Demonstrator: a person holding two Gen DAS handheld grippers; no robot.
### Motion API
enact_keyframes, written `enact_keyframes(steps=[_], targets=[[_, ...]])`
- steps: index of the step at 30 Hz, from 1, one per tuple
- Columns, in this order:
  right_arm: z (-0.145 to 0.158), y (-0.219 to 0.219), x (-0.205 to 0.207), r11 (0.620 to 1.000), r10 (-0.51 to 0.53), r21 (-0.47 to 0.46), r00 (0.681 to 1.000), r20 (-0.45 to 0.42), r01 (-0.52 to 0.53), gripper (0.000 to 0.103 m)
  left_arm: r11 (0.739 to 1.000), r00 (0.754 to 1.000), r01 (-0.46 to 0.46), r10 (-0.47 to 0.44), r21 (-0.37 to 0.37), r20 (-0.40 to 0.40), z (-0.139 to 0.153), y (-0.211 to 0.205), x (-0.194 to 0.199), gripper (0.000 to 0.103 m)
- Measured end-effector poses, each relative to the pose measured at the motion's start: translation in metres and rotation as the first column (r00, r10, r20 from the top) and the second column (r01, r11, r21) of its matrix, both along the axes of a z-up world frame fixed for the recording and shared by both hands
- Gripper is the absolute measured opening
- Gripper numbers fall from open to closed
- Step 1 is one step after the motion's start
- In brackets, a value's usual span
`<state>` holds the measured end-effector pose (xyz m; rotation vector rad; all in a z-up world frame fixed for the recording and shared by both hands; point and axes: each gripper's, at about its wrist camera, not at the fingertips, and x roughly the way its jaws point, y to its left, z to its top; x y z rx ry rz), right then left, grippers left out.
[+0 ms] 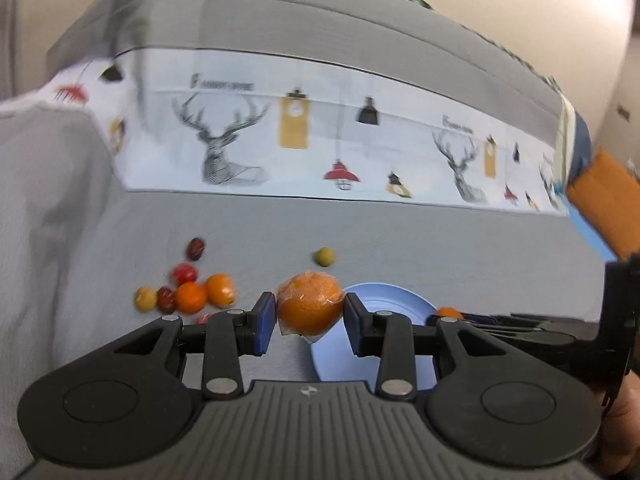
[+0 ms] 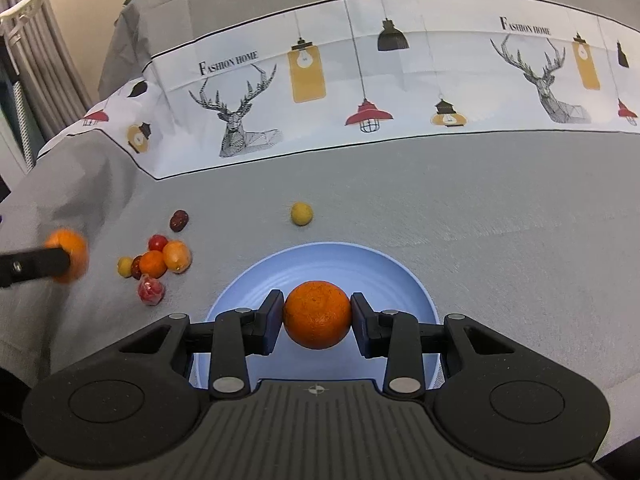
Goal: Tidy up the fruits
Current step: 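Carry the bagged orange with the left tool while the right tool carries the mandarin over the plate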
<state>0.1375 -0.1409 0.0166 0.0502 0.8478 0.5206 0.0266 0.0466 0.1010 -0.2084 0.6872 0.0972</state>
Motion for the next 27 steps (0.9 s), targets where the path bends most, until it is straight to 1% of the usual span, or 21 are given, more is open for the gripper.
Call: enact_keyframes(steps=[1,3,6,8,10,11,15,17,22,27], targets=[[0.001,-0.001,0.0,1.0,0.0,0.0,1.0,0.002,0.0,0.038,1.0,1.0,0.014,-0.014,0.017,-0.022,0.0,-0.006,0.007,0.041],[0.002,-0.003,0.0,1.0,-0.009,-0.003,1.0,0.001,0.009,0.038,0.999,0.996,0.041,-0.04,0.018,-0.074,-0.003,-0.015,0.025,0.041],[0.001,-0.009,0.003,0.999,-0.039,-0.004,0.999,-0.015,0.039,0.038,0.998,0.993,0.059,-0.058,0.002,-0.104,-0.016,-0.024,0.045,0.041],[-0.001,-0.013,0.004,0.998,-0.058,-0.006,0.998,-0.028,0.058,0.038,0.997,0.992,0.07,-0.071,-0.016,-0.106,-0.03,-0.03,0.048,0.041],[-0.003,-0.014,0.003,0.998,-0.059,-0.02,0.998,-0.03,0.058,0.038,0.996,0.986,0.084,-0.089,-0.041,-0.144,-0.049,-0.038,0.05,0.041],[-0.003,-0.014,0.002,0.998,-0.056,-0.03,0.998,-0.028,0.055,0.038,0.995,0.982,0.092,-0.098,-0.04,-0.164,-0.055,-0.042,0.051,0.041],[-0.004,-0.014,0.003,0.997,-0.048,-0.062,0.999,-0.022,0.047,0.038,0.987,0.972,0.16,-0.156,0.012,-0.174,-0.068,-0.06,0.054,0.041],[-0.006,-0.014,0.006,0.996,-0.055,-0.071,0.998,-0.029,0.053,0.038,0.984,0.966,0.178,-0.171,0.015,-0.193,-0.078,-0.063,0.059,0.041],[-0.009,-0.013,0.01,0.995,-0.072,-0.079,0.996,-0.05,0.068,0.038,0.986,0.959,0.165,-0.16,0.002,-0.234,-0.092,-0.061,0.07,0.041],[-0.01,-0.005,0.009,0.994,-0.046,-0.097,0.998,-0.047,0.041,0.038,0.988,0.958,0.155,-0.154,-0.015,-0.244,-0.093,-0.057,0.071,0.041]])
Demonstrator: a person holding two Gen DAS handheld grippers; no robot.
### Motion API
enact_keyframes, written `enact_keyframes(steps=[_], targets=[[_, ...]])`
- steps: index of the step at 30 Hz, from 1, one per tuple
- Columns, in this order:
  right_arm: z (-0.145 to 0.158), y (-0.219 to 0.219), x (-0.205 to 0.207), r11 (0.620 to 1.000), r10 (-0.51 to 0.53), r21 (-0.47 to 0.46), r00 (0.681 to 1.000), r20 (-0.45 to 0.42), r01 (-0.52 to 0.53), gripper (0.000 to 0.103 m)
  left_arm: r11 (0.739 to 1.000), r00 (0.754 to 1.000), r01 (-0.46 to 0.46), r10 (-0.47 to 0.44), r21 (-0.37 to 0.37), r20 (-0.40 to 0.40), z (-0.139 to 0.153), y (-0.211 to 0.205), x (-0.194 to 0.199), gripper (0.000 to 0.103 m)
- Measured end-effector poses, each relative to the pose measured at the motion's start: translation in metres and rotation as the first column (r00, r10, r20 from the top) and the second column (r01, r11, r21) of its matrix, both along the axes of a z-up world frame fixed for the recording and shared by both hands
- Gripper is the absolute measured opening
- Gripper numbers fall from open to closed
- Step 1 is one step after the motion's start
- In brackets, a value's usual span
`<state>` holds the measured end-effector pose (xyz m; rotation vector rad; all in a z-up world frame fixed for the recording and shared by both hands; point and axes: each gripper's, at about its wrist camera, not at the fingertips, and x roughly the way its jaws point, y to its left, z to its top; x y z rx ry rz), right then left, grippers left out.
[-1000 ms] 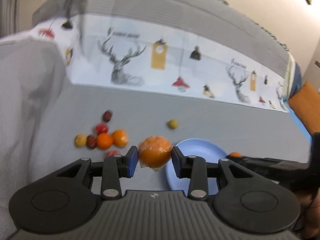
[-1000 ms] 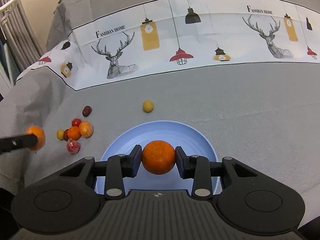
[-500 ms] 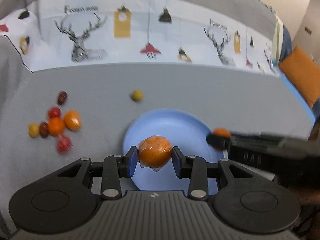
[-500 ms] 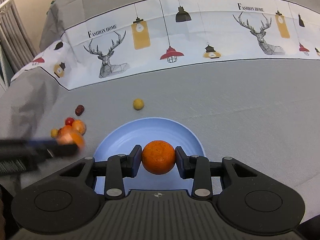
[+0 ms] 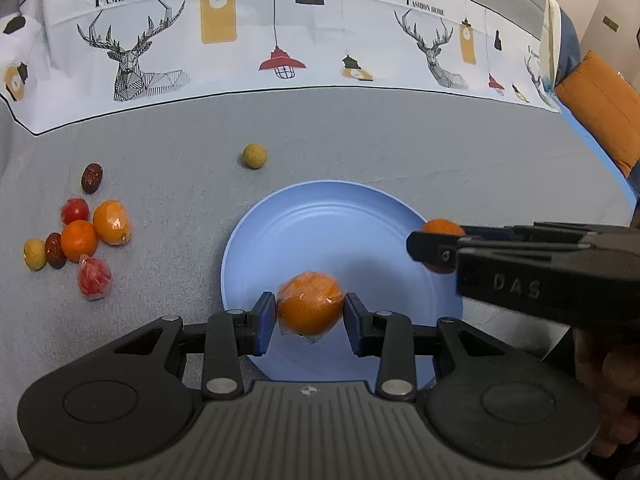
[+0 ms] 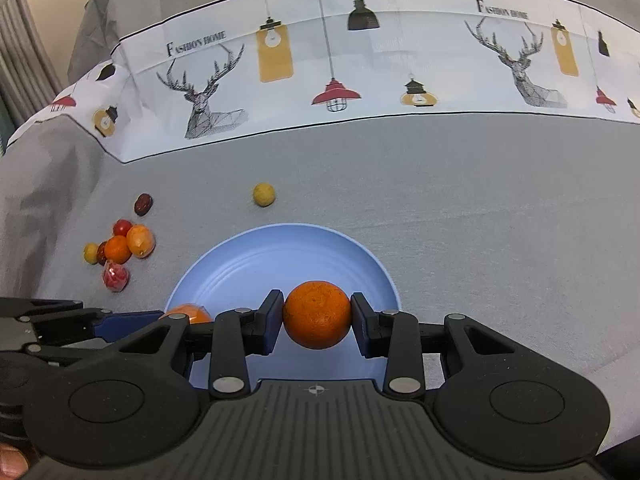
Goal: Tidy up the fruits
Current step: 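Carry the bagged orange with the left tool while the right tool carries the mandarin over the plate, then open the left tool onto the plate while the right tool releases the mandarin there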
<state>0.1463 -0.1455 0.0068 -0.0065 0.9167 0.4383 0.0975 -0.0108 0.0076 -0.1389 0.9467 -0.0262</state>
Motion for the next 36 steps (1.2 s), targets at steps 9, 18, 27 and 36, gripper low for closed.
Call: enact_keyframes(steps=[9,18,27,36], targets=[[-0.0023,-0.0007,-0.0004,1.0,-0.002,-0.013,1.0,-0.004,0.002,0.038,1.0,1.0,0.002,-0.002,0.001,-0.001,0.002,-0.0022,-0.0013,0.041],[-0.0034,0.0004,-0.0012,1.0,-0.003,-0.017,1.0,-0.007,0.002,0.038,1.0,1.0,0.009,-0.009,0.005,0.002,0.0026,-0.0049,-0.0023,0.041],[-0.0042,0.0006,-0.0019,1.0,-0.002,-0.018,1.0,-0.007,0.002,0.038,1.0,1.0,0.013,-0.013,0.003,0.011,0.0039,-0.0065,-0.0031,0.04],[-0.0046,0.0014,-0.0023,1.0,-0.002,-0.018,1.0,-0.008,0.002,0.038,1.0,1.0,0.017,-0.017,0.006,0.012,0.0039,-0.0075,-0.0034,0.039]])
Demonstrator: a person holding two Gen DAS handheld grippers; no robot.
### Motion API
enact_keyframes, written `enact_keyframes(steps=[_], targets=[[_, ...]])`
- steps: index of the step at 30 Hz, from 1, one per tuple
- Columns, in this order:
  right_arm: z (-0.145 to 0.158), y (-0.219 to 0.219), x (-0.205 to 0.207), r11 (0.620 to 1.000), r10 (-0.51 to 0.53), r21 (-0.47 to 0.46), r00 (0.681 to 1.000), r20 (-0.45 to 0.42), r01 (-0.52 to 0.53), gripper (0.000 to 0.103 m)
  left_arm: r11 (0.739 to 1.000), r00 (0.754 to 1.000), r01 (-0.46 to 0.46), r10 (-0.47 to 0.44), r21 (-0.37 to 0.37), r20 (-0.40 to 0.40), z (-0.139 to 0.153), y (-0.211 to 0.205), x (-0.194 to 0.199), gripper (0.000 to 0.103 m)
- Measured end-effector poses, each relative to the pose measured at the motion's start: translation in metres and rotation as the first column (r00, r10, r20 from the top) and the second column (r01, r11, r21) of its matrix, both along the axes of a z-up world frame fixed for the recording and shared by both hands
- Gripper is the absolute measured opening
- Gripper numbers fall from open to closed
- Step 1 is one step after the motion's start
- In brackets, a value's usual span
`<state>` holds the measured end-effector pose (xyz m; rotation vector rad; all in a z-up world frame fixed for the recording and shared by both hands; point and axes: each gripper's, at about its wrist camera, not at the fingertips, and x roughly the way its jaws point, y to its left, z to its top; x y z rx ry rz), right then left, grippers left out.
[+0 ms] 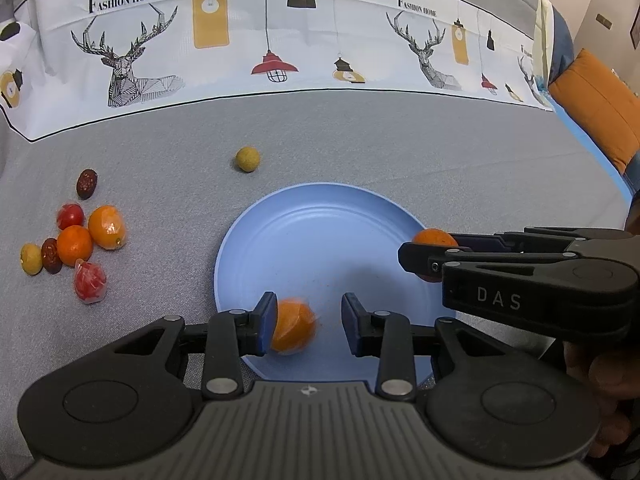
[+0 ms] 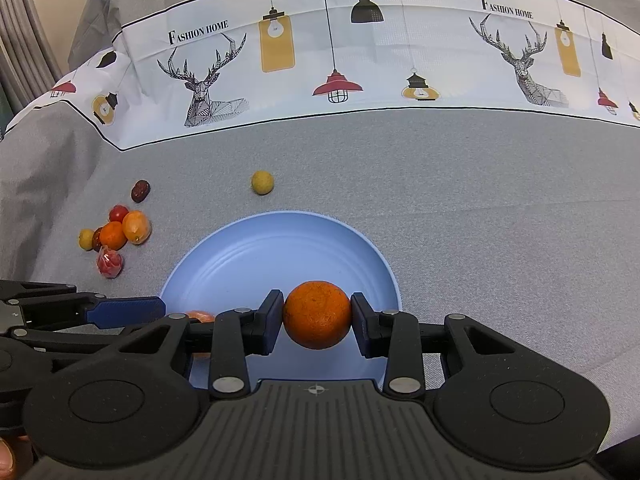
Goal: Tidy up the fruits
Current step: 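Open the left tool onto the plate while the right tool releases the mandarin there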
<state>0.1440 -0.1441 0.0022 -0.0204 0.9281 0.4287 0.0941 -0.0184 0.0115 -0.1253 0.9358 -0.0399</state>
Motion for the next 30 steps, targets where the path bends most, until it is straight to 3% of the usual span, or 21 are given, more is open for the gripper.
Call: enact_keyframes(steps=[3,6,7,30], targets=[[-0.0002,-0.0001,0.0003,1.0,-0.003,-0.003,1.0,-0.003,0.002,0.04,1.0,1.0,-0.002,0.002,0.003,-0.002,-0.0002,0.0,0.0003,0.039],[0.0,-0.0002,0.0004,1.0,-0.018,-0.015,1.0,0.0,0.018,0.063,1.0,1.0,-0.008,0.008,-0.004,-0.001,0.0005,0.0012,0.0002,0.04],[0.0005,-0.0004,0.0004,1.0,-0.023,-0.018,1.0,0.004,0.023,0.065,1.0,1.0,-0.01,0.01,-0.004,-0.001,0.0005,0.0015,0.0003,0.04],[-0.0005,-0.0016,0.0001,1.0,-0.025,-0.013,1.0,-0.001,0.025,0.069,1.0,1.0,-0.01,0.01,0.001,-0.005,0.0003,0.0018,0.0007,0.041]])
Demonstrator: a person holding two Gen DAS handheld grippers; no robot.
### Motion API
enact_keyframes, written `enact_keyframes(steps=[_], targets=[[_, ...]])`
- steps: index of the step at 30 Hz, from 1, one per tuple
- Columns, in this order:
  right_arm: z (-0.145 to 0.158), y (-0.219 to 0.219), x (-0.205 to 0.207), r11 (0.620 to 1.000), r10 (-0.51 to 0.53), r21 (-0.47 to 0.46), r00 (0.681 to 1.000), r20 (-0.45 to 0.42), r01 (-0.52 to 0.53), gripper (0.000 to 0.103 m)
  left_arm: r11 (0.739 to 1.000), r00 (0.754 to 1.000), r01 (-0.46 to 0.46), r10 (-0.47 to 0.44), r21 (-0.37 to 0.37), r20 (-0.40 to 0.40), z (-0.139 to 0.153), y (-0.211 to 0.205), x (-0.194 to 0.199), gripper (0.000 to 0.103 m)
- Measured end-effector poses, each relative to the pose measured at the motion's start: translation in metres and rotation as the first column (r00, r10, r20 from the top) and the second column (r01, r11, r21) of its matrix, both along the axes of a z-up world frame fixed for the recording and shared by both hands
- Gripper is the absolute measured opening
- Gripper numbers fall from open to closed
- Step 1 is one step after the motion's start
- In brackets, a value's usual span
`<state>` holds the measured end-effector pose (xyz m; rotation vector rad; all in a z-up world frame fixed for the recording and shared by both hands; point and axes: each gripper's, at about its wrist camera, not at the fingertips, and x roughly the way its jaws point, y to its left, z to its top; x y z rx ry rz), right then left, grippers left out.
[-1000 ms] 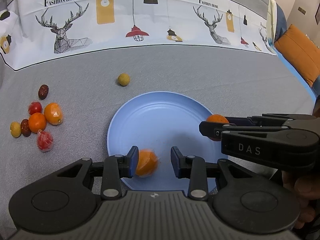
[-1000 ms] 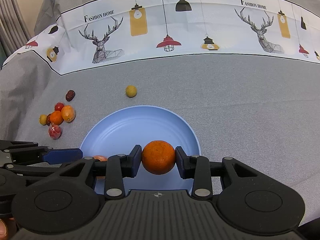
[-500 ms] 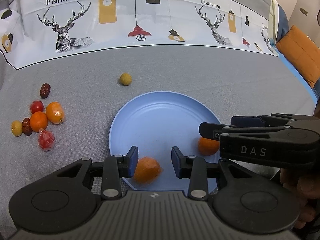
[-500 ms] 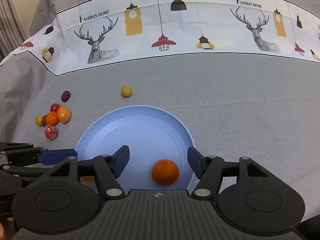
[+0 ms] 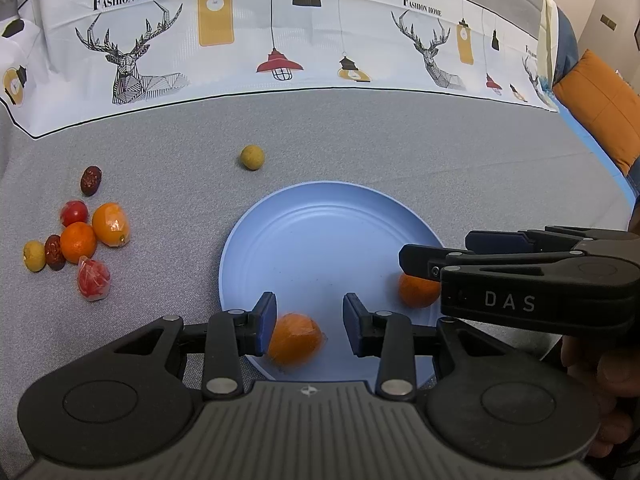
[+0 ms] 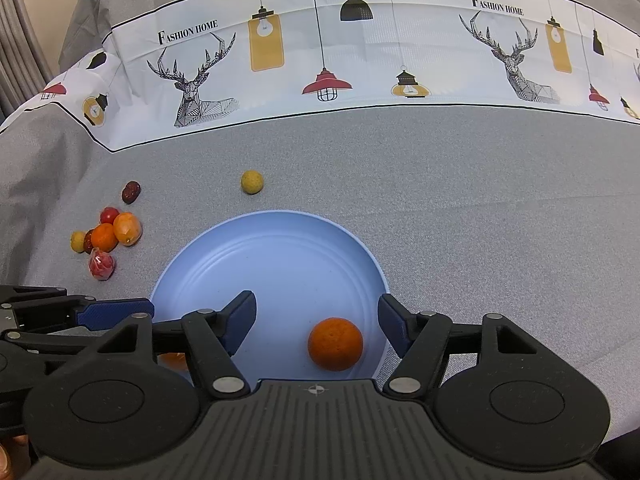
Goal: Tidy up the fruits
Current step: 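Open the left tool onto the plate while the right tool releases the mandarin there, then move the left tool toward the fruit pile while the right tool heads for the yellow fruit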
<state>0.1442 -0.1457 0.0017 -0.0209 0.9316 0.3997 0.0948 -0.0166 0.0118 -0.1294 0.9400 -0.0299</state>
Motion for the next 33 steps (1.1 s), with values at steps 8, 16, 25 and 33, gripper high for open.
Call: enact_keyframes(steps=[8,16,25,33], targets=[[0.0003,0.0001,0.0007,1.0,0.0,0.0,1.0,-0.001,0.0,0.07,1.0,1.0,0.002,-0.002,0.001,-0.001,-0.0003,0.0016,-0.0006,0.041],[0.0006,-0.0005,0.001,1.0,-0.001,0.001,1.0,-0.002,0.001,0.07,1.0,1.0,0.002,-0.002,0.002,-0.003,-0.0004,0.0021,-0.0008,0.041],[0.0005,-0.0011,0.0016,1.0,0.001,0.0,1.0,-0.003,-0.001,0.07,1.0,1.0,0.001,-0.001,0.003,-0.004,-0.0009,0.0047,-0.001,0.041],[0.0004,-0.001,0.0014,1.0,0.0,0.001,1.0,-0.003,0.0,0.07,1.0,1.0,-0.009,0.009,0.011,-0.003,-0.0008,0.0066,-0.0014,0.042]])
